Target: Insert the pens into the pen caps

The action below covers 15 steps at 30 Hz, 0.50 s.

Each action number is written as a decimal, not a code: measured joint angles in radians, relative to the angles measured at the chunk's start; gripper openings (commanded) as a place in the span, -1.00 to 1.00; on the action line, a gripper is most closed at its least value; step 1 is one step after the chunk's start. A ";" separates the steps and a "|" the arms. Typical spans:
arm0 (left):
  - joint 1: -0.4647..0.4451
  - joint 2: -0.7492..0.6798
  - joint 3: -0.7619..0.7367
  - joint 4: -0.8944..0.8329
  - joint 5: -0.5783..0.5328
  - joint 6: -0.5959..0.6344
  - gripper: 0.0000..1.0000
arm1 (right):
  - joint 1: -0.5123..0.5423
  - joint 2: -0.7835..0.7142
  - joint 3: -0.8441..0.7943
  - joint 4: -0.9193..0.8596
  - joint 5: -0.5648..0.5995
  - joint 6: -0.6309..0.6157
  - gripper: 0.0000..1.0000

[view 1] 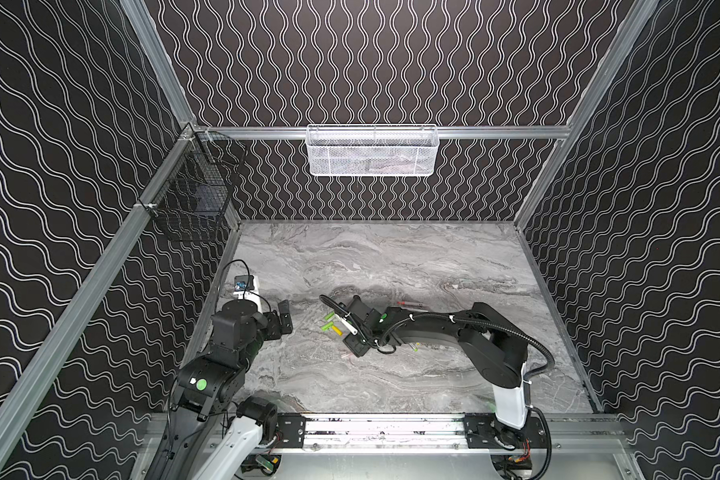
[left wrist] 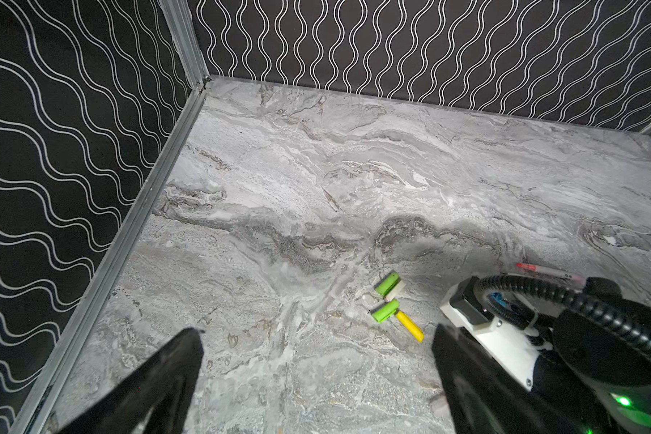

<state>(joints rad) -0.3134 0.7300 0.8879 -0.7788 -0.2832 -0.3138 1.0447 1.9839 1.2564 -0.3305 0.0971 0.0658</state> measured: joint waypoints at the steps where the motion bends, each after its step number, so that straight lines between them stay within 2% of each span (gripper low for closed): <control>1: 0.000 0.001 0.000 0.000 0.001 0.000 0.97 | 0.000 -0.011 -0.010 -0.007 -0.005 -0.006 0.30; 7: 0.002 0.004 0.000 0.000 0.007 0.000 0.97 | 0.001 -0.098 -0.084 -0.066 -0.071 -0.070 0.30; 15: 0.005 0.003 0.000 0.000 0.007 0.000 0.97 | 0.003 -0.234 -0.175 -0.082 -0.182 -0.246 0.27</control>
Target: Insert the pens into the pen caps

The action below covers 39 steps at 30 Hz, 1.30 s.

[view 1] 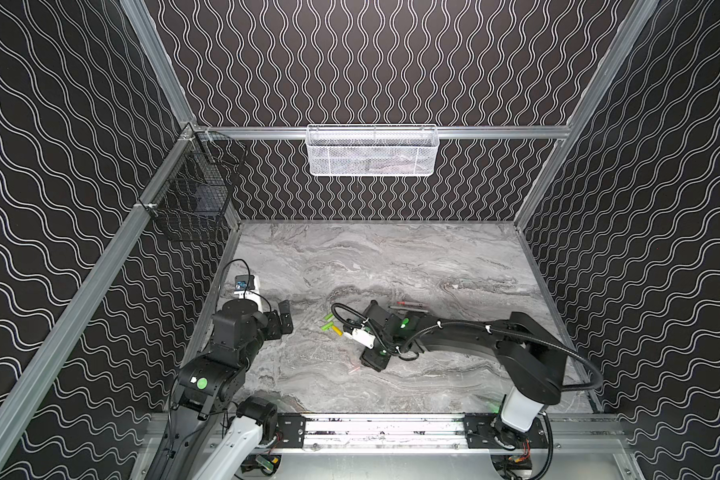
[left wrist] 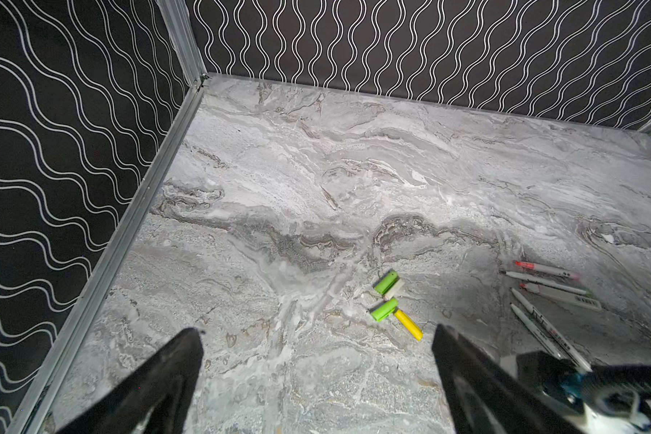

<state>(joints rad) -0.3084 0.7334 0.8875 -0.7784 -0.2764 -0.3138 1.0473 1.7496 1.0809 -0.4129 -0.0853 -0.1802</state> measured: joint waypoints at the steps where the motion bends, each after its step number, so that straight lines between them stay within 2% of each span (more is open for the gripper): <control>1: 0.000 0.000 0.000 0.000 0.000 0.000 0.97 | 0.001 -0.005 -0.005 -0.002 -0.010 -0.021 0.26; 9: 0.010 0.002 0.000 0.000 0.001 0.000 0.97 | 0.085 -0.005 -0.040 -0.008 -0.039 -0.139 0.13; 16: 0.027 0.005 -0.005 0.005 0.018 0.000 0.97 | 0.156 0.018 -0.064 -0.006 0.006 -0.176 0.08; 20: 0.031 0.006 -0.005 0.007 0.019 0.000 0.97 | 0.179 0.027 -0.064 0.001 0.031 -0.187 -0.11; 23: 0.032 0.006 -0.005 0.007 0.019 0.000 0.97 | 0.193 0.031 -0.061 0.002 0.032 -0.197 -0.15; 33: 0.033 0.004 -0.005 0.007 0.023 0.000 0.97 | 0.230 0.039 -0.053 -0.004 0.037 -0.204 -0.59; 39: 0.033 0.006 -0.005 0.008 0.026 0.000 0.97 | 0.233 0.039 -0.052 -0.017 0.027 -0.198 -0.73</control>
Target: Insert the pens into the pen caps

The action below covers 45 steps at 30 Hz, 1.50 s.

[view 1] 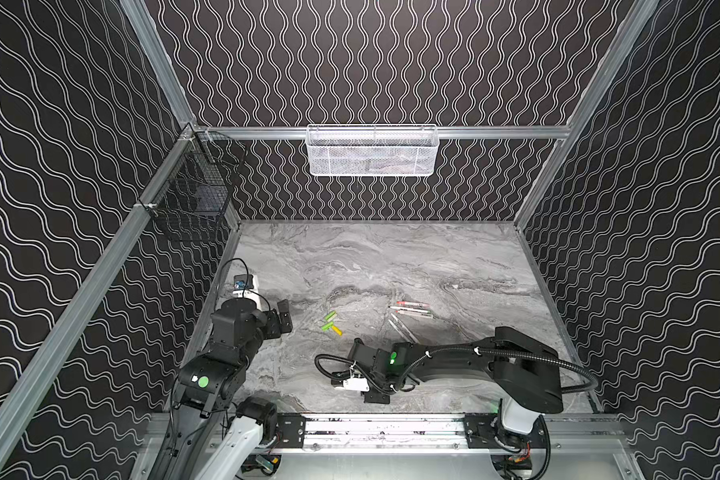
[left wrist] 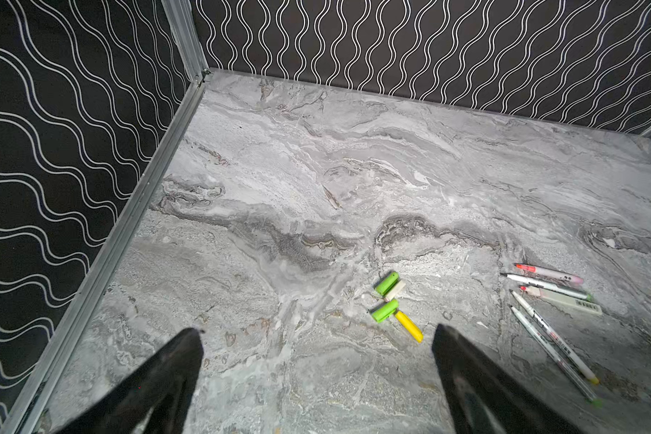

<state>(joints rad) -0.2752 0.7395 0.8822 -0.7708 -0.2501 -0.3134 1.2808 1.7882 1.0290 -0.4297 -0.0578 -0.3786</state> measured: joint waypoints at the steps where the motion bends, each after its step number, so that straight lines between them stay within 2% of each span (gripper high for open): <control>1: 0.000 0.000 0.000 0.000 0.002 0.000 0.97 | 0.000 -0.002 -0.002 0.000 0.000 0.001 -0.75; 7: 0.000 -0.002 0.000 0.013 0.035 0.000 0.97 | -0.021 -0.070 -0.068 0.002 -0.042 0.034 -0.79; 10: 0.000 -0.035 -0.020 0.044 0.110 0.005 0.97 | -0.083 -0.137 -0.098 0.026 -0.081 0.084 -0.78; 14: 0.000 -0.061 -0.050 0.105 0.262 0.011 0.97 | -0.161 -0.226 -0.101 0.100 -0.118 0.162 -0.78; 21: 0.000 0.066 -0.072 0.232 0.615 0.019 0.95 | -0.304 -0.343 -0.097 0.233 -0.143 0.340 -0.77; 24: 0.000 0.105 -0.095 0.287 0.713 -0.025 0.95 | -0.359 -0.389 -0.104 0.282 -0.167 0.421 -0.77; 29: -0.011 0.184 -0.110 0.376 0.835 -0.083 0.93 | -0.394 -0.467 -0.151 0.393 -0.248 0.534 -0.76; 35: -0.103 0.236 -0.114 0.441 0.881 -0.109 0.85 | -0.401 -0.496 -0.153 0.466 -0.317 0.621 -0.76; 39: -0.165 0.276 -0.093 0.449 0.878 -0.105 0.69 | -0.402 -0.492 -0.120 0.465 -0.345 0.644 -0.76; 45: -0.195 0.295 -0.092 0.460 0.863 -0.103 0.39 | -0.402 -0.492 -0.109 0.465 -0.388 0.655 -0.75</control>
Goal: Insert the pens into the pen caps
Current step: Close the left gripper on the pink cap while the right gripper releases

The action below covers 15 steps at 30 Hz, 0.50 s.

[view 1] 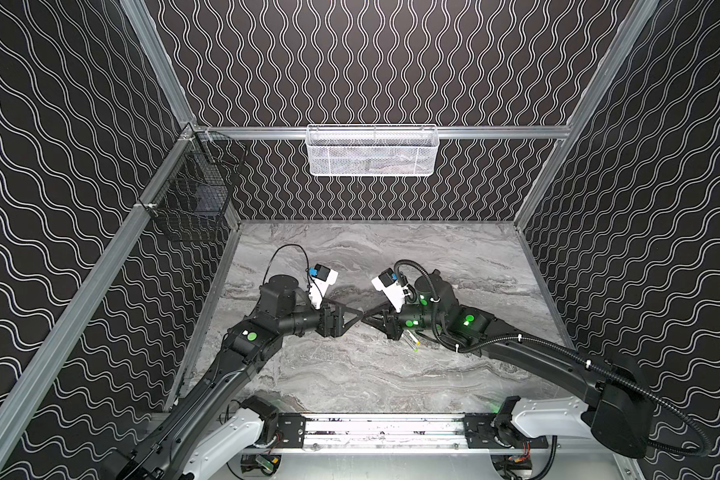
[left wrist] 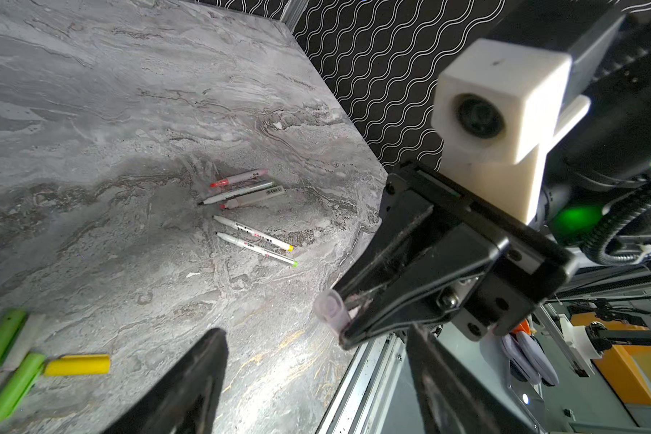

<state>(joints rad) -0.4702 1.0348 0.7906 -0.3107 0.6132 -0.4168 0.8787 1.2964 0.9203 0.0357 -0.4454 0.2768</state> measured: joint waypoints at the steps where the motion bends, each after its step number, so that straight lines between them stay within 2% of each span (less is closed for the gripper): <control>1: -0.002 0.002 0.000 0.003 0.001 0.000 0.35 | 0.000 -0.002 0.000 0.000 -0.005 0.000 -0.75; 9: -0.011 0.022 -0.002 0.013 0.000 0.001 0.07 | 0.013 -0.006 0.003 0.000 -0.042 0.000 -0.75; 13: -0.017 0.035 -0.002 0.031 0.019 0.000 -0.12 | 0.034 -0.006 0.003 0.000 -0.039 -0.012 -0.75; 15: -0.022 0.042 -0.002 0.040 0.027 -0.001 -0.30 | 0.041 -0.006 0.003 0.000 -0.032 -0.024 -0.75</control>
<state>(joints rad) -0.4919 1.0763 0.7891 -0.2710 0.6403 -0.4179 0.9199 1.2903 0.9237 0.0357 -0.4778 0.2523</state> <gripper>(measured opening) 0.423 0.135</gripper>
